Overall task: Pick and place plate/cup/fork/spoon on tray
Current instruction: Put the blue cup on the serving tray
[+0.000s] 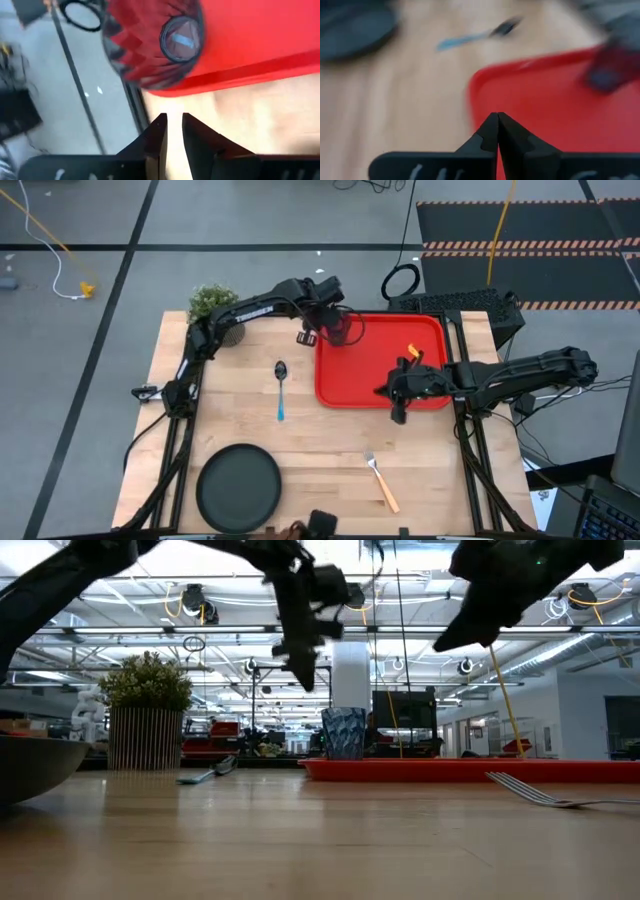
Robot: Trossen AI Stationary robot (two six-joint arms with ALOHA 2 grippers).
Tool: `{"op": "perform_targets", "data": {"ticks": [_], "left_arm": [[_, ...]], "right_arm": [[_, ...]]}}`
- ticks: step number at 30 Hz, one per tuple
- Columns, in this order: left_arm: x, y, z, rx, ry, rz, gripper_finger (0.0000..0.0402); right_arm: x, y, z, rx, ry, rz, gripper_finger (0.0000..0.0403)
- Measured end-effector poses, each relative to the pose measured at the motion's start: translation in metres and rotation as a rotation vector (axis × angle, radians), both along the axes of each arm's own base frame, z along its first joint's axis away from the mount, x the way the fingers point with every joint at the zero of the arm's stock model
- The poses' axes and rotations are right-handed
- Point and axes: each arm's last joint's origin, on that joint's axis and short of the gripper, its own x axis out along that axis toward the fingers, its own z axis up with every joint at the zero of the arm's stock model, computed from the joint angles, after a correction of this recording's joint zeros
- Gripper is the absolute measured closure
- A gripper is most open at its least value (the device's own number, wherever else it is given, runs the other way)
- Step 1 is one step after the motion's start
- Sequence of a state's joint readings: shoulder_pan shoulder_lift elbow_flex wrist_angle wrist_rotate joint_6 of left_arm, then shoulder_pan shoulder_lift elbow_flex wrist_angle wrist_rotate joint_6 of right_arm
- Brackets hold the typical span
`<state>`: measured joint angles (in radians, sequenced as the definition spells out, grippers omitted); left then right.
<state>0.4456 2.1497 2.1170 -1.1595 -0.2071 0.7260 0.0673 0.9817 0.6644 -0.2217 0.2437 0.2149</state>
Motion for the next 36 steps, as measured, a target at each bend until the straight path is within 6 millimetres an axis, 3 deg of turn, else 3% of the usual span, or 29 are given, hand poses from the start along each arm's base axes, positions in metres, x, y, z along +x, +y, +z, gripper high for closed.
{"op": "perform_targets", "data": {"ticks": [5,9,19,23,29,36], "left_arm": [[-0.017,-0.024,0.031,-0.140,-0.116,0.227,0.0339],[-0.025,-0.057,0.041,-0.187,-0.201,0.282,0.0339],[-0.073,-0.154,0.000,-0.229,-0.404,0.304,0.0339],[-0.097,-0.187,-0.006,-0.213,-0.529,0.309,0.0339],[-0.125,-0.215,-0.015,-0.210,-0.612,0.382,0.0339],[-0.130,-0.231,-0.022,-0.241,-0.634,0.424,0.0339]], "right_arm": [[0.007,-0.016,-0.016,-0.184,-0.231,-0.141,0.0403],[0.017,-0.040,-0.017,-0.186,-0.306,-0.179,0.0403],[0.062,-0.102,-0.026,-0.084,-0.185,-0.143,0.0403],[0.079,-0.121,-0.029,-0.057,-0.170,-0.148,0.0403],[0.107,-0.143,-0.046,-0.080,-0.060,-0.119,0.0403],[0.123,-0.166,-0.071,-0.094,0.118,-0.096,0.0403]]}}
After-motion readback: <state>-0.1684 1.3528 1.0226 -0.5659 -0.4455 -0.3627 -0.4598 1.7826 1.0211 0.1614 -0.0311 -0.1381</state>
